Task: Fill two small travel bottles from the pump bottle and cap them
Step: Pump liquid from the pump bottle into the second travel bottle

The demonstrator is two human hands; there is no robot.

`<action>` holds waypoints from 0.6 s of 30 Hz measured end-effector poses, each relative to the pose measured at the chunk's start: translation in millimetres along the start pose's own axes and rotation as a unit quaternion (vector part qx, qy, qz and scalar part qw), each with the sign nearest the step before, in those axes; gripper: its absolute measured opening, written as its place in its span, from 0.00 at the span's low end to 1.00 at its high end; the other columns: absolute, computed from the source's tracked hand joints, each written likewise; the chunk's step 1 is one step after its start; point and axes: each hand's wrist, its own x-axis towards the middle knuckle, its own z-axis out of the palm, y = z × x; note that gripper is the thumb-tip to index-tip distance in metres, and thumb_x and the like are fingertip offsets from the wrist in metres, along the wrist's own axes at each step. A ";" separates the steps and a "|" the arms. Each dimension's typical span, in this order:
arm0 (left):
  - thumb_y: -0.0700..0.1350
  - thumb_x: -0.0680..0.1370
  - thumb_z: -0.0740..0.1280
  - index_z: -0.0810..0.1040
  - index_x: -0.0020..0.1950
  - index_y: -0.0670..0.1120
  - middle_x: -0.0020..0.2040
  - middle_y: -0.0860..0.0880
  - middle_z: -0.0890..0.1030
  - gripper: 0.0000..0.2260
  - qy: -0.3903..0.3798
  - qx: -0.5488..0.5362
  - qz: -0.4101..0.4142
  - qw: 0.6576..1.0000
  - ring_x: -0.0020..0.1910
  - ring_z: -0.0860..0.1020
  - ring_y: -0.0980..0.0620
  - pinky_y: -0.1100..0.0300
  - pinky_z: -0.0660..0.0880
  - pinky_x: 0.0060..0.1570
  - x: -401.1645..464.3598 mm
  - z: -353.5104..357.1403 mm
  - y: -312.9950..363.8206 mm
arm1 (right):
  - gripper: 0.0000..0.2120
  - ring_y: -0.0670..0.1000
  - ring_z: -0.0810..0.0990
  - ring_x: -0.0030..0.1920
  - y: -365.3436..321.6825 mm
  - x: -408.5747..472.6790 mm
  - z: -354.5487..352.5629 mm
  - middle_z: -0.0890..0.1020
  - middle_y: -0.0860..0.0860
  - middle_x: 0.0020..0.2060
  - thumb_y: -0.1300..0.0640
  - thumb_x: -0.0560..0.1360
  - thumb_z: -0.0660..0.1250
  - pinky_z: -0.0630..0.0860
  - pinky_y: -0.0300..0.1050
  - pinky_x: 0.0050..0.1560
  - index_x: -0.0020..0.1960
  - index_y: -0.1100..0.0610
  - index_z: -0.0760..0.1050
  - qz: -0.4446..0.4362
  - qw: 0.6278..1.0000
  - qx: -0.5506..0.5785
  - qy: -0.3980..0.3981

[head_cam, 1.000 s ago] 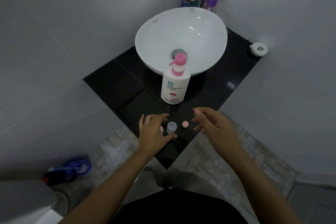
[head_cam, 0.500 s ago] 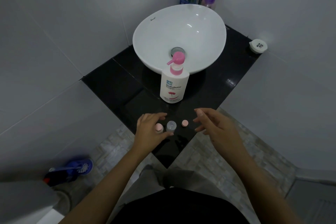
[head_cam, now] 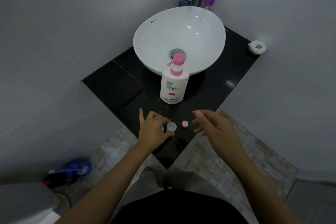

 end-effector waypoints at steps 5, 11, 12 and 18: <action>0.58 0.68 0.73 0.80 0.51 0.56 0.51 0.59 0.81 0.14 0.016 -0.066 -0.010 0.998 0.60 0.73 0.59 0.41 0.41 0.74 -2.6 -8.3 6.4 | 0.17 0.37 0.81 0.37 2.5 -1.2 -3.6 0.82 0.42 0.39 0.33 0.67 0.54 0.74 0.25 0.35 0.48 0.38 0.74 -0.005 1.000 0.002 0.011; 0.57 0.67 0.72 0.79 0.50 0.55 0.47 0.60 0.81 0.14 0.086 -0.266 -0.010 0.960 0.50 0.77 0.64 0.57 0.74 0.58 -10.1 -46.5 20.5 | 0.16 0.37 0.81 0.39 -1.0 2.6 -5.3 0.82 0.37 0.37 0.34 0.68 0.55 0.74 0.25 0.37 0.47 0.38 0.75 -0.014 1.000 0.000 0.021; 0.57 0.67 0.72 0.79 0.50 0.56 0.47 0.60 0.81 0.14 0.098 -0.297 -0.014 0.950 0.51 0.77 0.63 0.60 0.75 0.54 -10.9 -55.1 21.2 | 0.16 0.36 0.81 0.40 -3.1 4.3 -5.9 0.82 0.37 0.38 0.34 0.68 0.55 0.74 0.25 0.38 0.48 0.38 0.75 -0.018 1.000 -0.004 0.025; 0.51 0.68 0.74 0.77 0.52 0.59 0.49 0.61 0.81 0.14 0.156 -0.339 -0.031 0.927 0.52 0.78 0.62 0.62 0.75 0.53 1.3 -93.9 15.0 | 0.09 0.37 0.81 0.44 -33.4 39.5 -13.5 0.83 0.42 0.44 0.49 0.78 0.62 0.76 0.31 0.45 0.53 0.48 0.80 -0.070 0.992 0.010 0.101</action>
